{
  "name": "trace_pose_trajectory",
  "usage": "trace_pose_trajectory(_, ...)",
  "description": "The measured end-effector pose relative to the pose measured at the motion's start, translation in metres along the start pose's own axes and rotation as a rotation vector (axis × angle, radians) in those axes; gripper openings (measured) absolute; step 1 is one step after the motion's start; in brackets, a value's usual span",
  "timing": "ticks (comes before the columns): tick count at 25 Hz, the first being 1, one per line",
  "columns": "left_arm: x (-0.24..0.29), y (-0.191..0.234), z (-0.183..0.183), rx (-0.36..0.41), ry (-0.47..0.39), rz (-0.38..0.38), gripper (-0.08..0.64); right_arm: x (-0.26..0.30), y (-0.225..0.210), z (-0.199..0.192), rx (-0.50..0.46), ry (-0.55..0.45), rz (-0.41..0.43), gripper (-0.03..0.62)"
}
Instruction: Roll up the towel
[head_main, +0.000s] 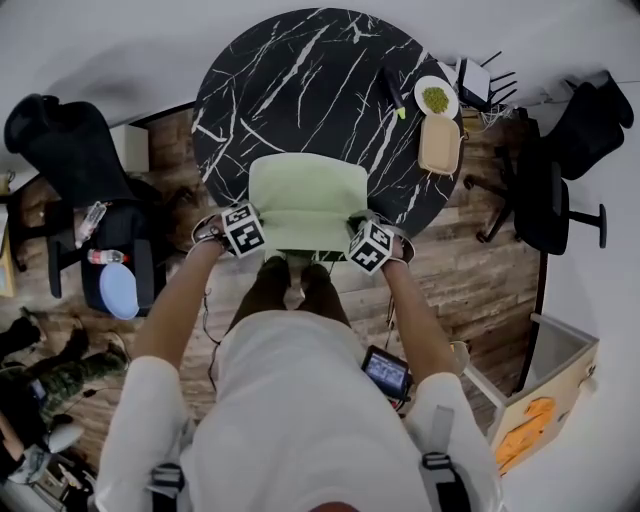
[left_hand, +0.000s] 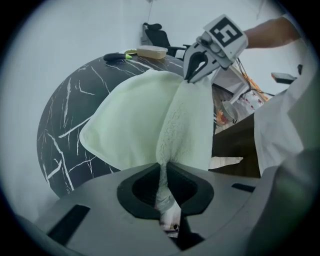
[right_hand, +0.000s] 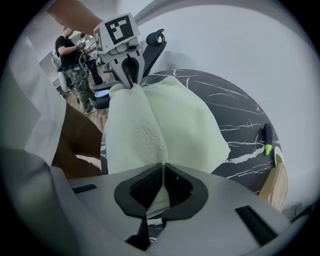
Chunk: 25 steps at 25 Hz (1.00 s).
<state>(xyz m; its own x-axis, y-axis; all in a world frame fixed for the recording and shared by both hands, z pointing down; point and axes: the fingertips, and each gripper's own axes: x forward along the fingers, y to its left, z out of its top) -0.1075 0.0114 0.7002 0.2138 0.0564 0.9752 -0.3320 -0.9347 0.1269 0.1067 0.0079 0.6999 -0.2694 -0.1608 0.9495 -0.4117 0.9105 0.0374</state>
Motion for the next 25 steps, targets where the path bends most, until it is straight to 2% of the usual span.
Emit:
trace_pose_trajectory(2, 0.003, 0.003, 0.0, -0.022, -0.004, 0.009, 0.032, 0.003, -0.001, 0.001, 0.013, -0.002, -0.01, 0.01)
trace_pose_trajectory(5, -0.003, 0.003, 0.0, -0.013, -0.019, 0.035, 0.047, -0.004, -0.002, 0.003, 0.002, -0.016, -0.032, 0.021)
trace_pose_trajectory(8, -0.016, 0.007, 0.0, -0.025, -0.065, 0.078, 0.094, -0.017, -0.012, 0.001, 0.03, -0.054, -0.08, 0.087)
trace_pose_trajectory(9, -0.021, 0.01, -0.001, -0.043, -0.086, 0.09, 0.112, -0.022, -0.016, 0.0, 0.037, -0.066, -0.099, 0.091)
trace_pose_trajectory(13, -0.047, 0.02, -0.007, -0.123, -0.166, 0.162, 0.141, -0.046, -0.025, -0.008, 0.022, -0.099, -0.2, 0.052)
trace_pose_trajectory(16, -0.065, 0.014, -0.013, -0.126, -0.194, 0.215, 0.145, -0.063, -0.008, -0.01, 0.004, -0.132, -0.199, 0.049)
trace_pose_trajectory(19, -0.07, -0.022, -0.01, -0.041, -0.204, 0.194, 0.159, -0.071, 0.036, -0.006, -0.098, -0.161, -0.133, 0.048)
trace_pose_trajectory(22, -0.051, -0.061, -0.01, 0.118, -0.15, 0.165, 0.172, -0.063, 0.074, -0.01, -0.191, -0.148, -0.08, 0.049)
trace_pose_trajectory(25, -0.028, -0.073, -0.015, 0.191, -0.096, 0.16, 0.183, -0.046, 0.086, -0.017, -0.231, -0.113, -0.063, 0.075)
